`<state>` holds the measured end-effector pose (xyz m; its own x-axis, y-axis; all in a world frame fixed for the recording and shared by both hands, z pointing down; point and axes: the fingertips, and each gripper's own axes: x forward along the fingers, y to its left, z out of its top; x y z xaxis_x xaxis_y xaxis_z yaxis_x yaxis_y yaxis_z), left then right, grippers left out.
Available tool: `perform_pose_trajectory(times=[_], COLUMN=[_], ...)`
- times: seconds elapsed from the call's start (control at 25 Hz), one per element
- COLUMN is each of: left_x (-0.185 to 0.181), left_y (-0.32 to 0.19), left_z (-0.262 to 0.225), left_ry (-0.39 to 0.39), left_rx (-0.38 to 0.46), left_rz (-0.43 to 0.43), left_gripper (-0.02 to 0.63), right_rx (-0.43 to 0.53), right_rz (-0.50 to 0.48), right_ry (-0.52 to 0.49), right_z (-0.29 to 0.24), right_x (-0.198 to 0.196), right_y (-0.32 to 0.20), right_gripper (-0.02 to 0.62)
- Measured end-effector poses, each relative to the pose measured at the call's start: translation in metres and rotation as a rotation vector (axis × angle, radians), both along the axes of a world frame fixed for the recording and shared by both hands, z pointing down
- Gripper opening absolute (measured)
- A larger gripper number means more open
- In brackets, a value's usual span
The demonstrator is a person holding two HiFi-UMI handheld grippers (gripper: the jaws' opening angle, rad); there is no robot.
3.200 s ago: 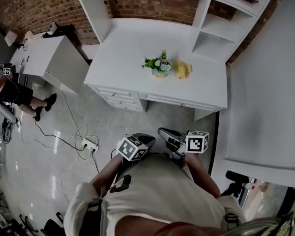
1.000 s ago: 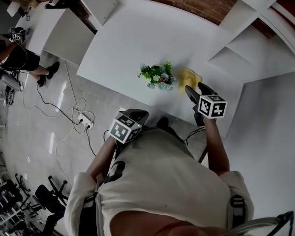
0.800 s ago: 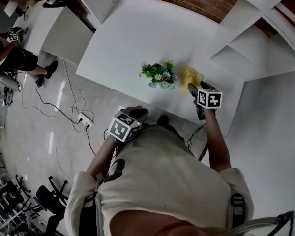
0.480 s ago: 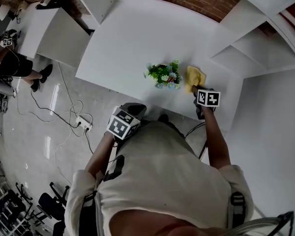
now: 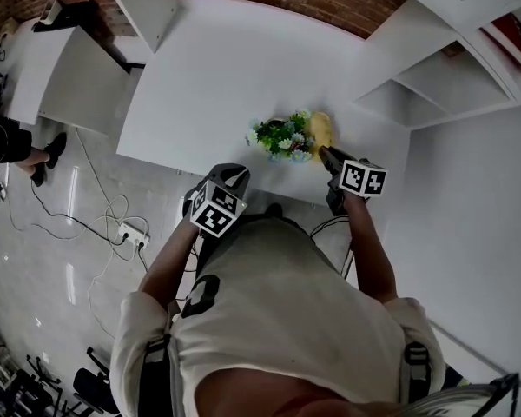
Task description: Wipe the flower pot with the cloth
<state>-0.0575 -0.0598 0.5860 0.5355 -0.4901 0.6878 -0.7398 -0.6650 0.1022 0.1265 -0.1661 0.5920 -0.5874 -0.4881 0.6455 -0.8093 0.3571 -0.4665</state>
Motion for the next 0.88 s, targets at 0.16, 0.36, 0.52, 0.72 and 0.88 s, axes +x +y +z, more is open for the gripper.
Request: perform_pose_trajectory(times=[0.16,0.36,0.52,0.72,0.88], left_x=[0.012,0.019,0.026,0.039,0.042], left_y=[-0.031,-0.063,-0.080,-0.092,-0.097], left_z=[0.010,0.038,0.053,0.061,0.063], left_ry=[-0.018,-0.051,-0.028,-0.005,0.008], left_rx=[0.059,0.111,0.086,0.073,0.063], left_rz=[0.078,0.114,0.102,0.090,0.023], left_gripper=[0.205,0.262,0.290,0.296,0.288], right_rx=[0.020,-0.015,-0.034,-0.050,-0.067], right_rz=[-0.039,-0.022,-0.032,-0.083,-0.108], right_ry=[0.024,-0.011,-0.059,-0.106,-0.115], right_z=[-0.009,0.000,0.011,0.024,0.035], right_x=[-0.014,-0.016,-0.029,-0.047,-0.052], right_y=[0.004,0.014,0.018,0.017,0.016], right_gripper=[0.061,0.063,0.063,0.063,0.063])
